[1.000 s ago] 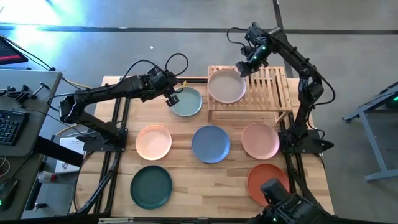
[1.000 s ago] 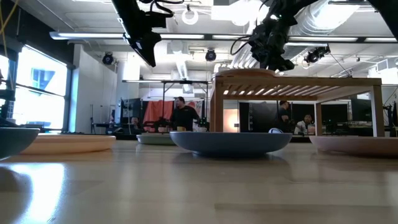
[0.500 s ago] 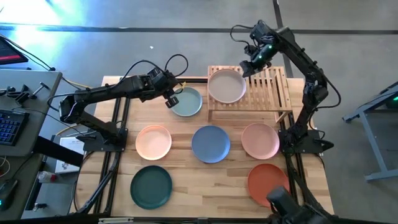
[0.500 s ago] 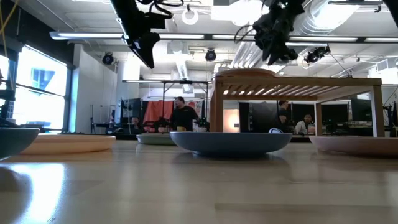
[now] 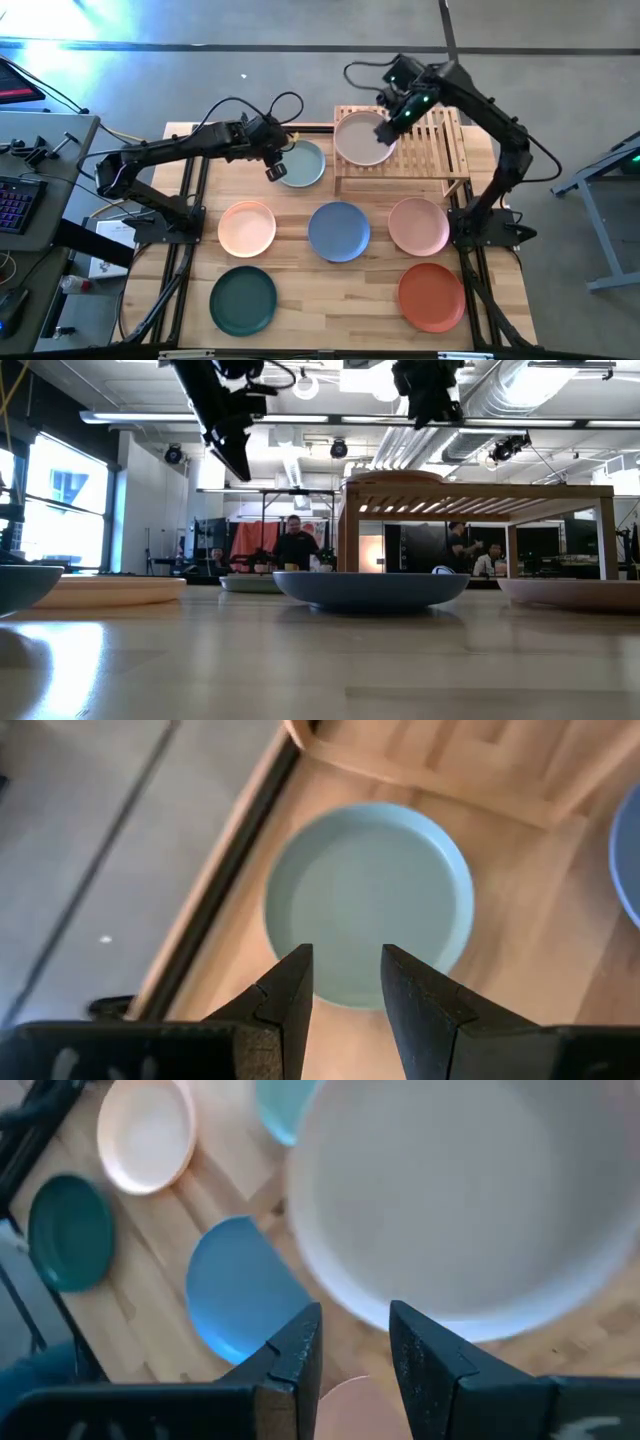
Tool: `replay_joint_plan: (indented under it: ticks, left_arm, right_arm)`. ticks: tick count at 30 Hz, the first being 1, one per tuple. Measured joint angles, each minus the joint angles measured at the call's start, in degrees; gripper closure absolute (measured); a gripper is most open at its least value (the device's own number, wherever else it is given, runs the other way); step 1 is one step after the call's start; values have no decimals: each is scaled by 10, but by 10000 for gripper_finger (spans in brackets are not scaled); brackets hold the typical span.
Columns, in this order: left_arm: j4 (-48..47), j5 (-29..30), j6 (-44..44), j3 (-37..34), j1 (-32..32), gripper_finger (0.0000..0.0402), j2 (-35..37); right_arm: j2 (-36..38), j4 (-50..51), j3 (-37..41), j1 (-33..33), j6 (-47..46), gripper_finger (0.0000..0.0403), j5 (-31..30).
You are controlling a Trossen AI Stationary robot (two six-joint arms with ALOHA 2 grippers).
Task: Place and stack plates onto a shelf
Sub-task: Stack the gray plate on top of the white plate on the shelf
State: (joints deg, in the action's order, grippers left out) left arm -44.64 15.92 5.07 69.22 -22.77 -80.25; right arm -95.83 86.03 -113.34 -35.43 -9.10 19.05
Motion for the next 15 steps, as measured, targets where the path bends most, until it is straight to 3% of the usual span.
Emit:
replay_joint_plan:
  ticks: [6,15]
  left_arm:
    - [30,-64,47,-56,-22,291,0]
    - [88,-85,218,-133,-29,291,0]
  right_arm:
    - [0,-27,0,81,-60,306,-22]
    - [0,-52,0,179,-196,306,-84]
